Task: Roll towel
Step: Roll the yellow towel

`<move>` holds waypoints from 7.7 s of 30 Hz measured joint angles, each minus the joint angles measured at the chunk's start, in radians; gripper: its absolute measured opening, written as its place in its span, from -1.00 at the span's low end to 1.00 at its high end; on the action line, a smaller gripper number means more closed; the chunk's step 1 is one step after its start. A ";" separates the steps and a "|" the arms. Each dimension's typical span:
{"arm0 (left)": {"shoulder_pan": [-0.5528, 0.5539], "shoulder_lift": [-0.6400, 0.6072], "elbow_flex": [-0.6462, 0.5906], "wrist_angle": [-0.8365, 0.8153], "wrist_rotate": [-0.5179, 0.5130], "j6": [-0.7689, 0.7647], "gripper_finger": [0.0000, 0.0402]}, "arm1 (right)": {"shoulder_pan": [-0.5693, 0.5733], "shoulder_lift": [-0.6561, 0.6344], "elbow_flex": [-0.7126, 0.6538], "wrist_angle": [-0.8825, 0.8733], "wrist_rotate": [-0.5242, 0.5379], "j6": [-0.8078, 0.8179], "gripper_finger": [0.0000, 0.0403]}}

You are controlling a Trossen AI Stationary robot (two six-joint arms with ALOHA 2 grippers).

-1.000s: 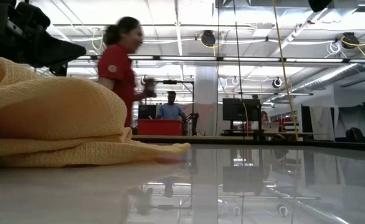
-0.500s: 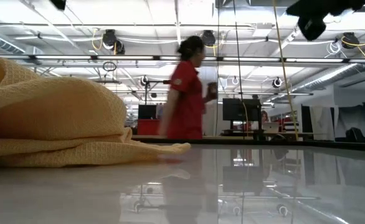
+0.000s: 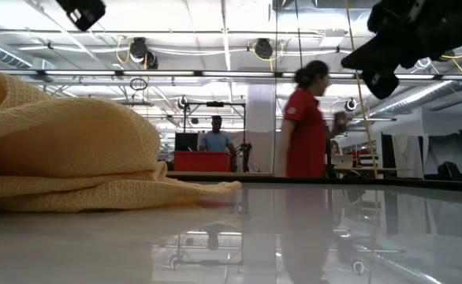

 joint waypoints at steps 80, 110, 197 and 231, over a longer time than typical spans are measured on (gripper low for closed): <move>-0.022 0.483 -0.087 0.848 -0.309 0.249 -0.12 | 0.346 0.598 0.777 -0.529 0.662 -0.360 -1.00; -0.118 0.741 -0.087 1.368 -0.386 0.395 0.36 | 0.314 0.424 0.777 -0.288 0.721 -0.694 -1.00; 0.030 0.660 -0.160 0.382 -0.449 0.231 -0.93 | 0.322 0.257 0.763 -0.808 0.760 -0.232 -1.00; -0.241 0.038 0.089 0.390 -0.742 0.527 -0.99 | 0.296 0.076 0.764 -0.639 0.665 -0.306 -1.00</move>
